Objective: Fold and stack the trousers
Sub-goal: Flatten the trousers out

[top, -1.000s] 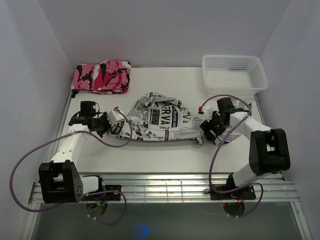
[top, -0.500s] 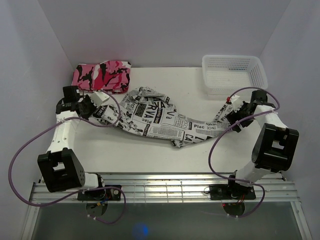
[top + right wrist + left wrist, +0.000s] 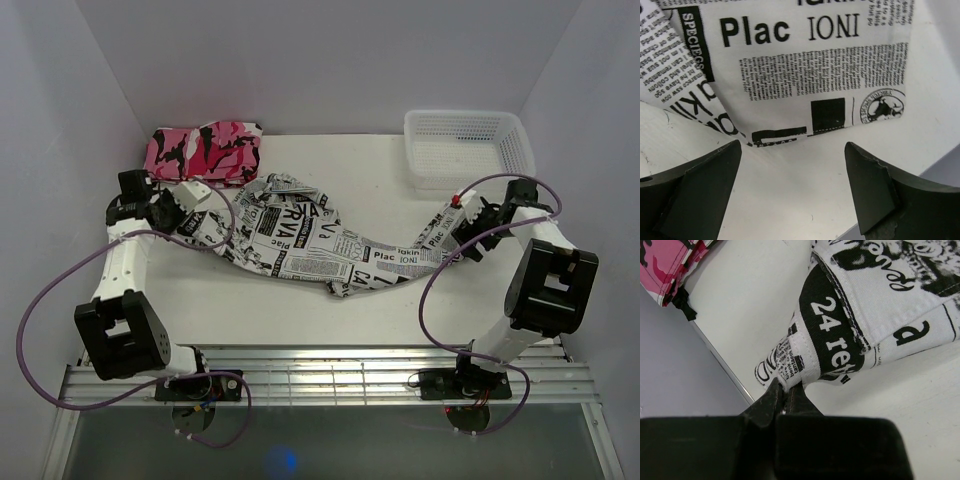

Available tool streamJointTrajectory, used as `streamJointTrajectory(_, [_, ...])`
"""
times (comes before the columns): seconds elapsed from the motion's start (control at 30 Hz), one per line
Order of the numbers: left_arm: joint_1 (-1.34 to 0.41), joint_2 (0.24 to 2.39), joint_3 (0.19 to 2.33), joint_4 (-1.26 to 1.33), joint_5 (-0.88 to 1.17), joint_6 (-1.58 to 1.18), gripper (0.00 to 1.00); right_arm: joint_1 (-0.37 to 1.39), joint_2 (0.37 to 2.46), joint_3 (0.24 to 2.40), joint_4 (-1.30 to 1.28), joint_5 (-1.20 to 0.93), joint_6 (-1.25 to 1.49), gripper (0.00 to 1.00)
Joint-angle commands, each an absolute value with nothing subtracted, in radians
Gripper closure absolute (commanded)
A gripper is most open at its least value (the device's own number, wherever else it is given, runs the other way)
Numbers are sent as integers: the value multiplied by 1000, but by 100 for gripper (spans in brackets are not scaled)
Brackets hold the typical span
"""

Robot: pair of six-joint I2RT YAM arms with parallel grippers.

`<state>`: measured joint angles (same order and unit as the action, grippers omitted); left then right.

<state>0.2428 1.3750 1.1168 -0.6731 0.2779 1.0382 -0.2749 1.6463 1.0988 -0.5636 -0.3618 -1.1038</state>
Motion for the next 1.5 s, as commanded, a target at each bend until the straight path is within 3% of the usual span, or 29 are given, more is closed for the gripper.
streamJointTrajectory(0.0, [253, 1405, 1195, -672, 311, 991, 100, -276, 1646, 1059, -603, -442, -1307, 11])
streamJointTrajectory(0.2, [261, 1468, 1255, -693, 334, 933, 100, -275, 1672, 1023, -640, -425, -1457, 14])
streamJointTrajectory(0.27, [262, 1476, 1261, -693, 341, 925, 100, -270, 1703, 1020, -641, -431, -1463, 19])
streamJointTrajectory(0.33, [261, 1479, 1258, -678, 345, 904, 100, -252, 1742, 1020, -591, -414, -1439, 33])
streamJointTrajectory(0.37, [262, 1480, 1253, -672, 347, 893, 100, -250, 1753, 1025, -578, -410, -1416, 52])
streamJointTrajectory(0.43, [261, 1476, 1250, -640, 348, 861, 100, -250, 1767, 1076, -600, -413, -1396, 72])
streamJointTrajectory(0.47, [261, 1471, 1246, -623, 344, 847, 100, -252, 1763, 1101, -620, -422, -1381, 89])
streamJointTrajectory(0.5, [262, 1462, 1243, -588, 342, 835, 100, -267, 1750, 1127, -641, -432, -1359, 92])
streamJointTrajectory(0.67, [262, 1434, 1239, -424, 319, 715, 100, -340, 1668, 1444, -916, -511, -1367, 92])
streamJointTrajectory(0.9, [261, 1388, 1253, -167, 256, 624, 100, -385, 1703, 1817, -1310, -448, -1463, 92])
streamJointTrajectory(1.13, [268, 1134, 1026, -167, 414, 845, 100, -373, 1589, 1423, -1310, -269, -1600, 92])
streamJointTrajectory(1.33, [278, 931, 778, -248, 411, 986, 100, -275, 1667, 1154, -1296, -293, -1548, 92])
streamJointTrajectory(1.4, [290, 893, 736, -274, 394, 1002, 100, -218, 1684, 1115, -1282, -293, -1517, 84])
streamJointTrajectory(1.43, [296, 884, 718, -290, 396, 1031, 100, -200, 1681, 1100, -1261, -290, -1510, 64])
streamJointTrajectory(1.47, [307, 873, 684, -310, 397, 1041, 100, -172, 1677, 1097, -1246, -294, -1500, 56])
